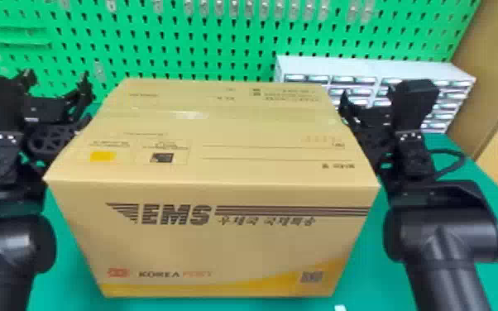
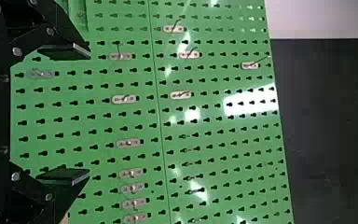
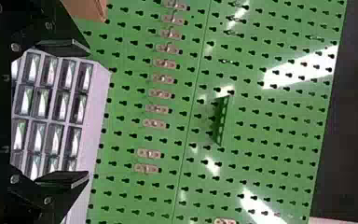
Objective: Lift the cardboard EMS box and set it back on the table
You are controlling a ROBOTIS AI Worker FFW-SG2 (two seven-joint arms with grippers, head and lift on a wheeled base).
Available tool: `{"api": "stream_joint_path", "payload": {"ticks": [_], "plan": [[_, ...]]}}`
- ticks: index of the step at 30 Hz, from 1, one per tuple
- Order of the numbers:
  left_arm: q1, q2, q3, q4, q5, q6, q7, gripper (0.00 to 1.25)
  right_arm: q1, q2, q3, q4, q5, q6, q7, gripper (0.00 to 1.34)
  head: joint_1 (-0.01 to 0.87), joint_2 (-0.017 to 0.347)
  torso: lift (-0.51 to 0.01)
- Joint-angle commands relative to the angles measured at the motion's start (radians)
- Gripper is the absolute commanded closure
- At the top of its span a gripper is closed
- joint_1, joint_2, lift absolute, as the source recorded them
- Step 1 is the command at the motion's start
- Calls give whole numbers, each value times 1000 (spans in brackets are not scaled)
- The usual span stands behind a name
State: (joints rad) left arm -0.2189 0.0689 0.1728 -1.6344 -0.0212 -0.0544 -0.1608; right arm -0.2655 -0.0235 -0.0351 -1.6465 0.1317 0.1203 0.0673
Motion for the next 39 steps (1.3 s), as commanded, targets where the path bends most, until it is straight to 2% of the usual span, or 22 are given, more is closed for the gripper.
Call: {"api": "stream_joint_path", "payload": {"ticks": [1, 39], "plan": [[-7, 0, -9, -10, 4, 4, 3, 366, -9, 1, 12, -26, 6, 30, 0, 340, 678, -14, -96], [-10, 0, -12, -16, 12, 4, 9, 366, -17, 2, 15, -30, 9, 41, 0, 340, 678, -14, -96]]}}
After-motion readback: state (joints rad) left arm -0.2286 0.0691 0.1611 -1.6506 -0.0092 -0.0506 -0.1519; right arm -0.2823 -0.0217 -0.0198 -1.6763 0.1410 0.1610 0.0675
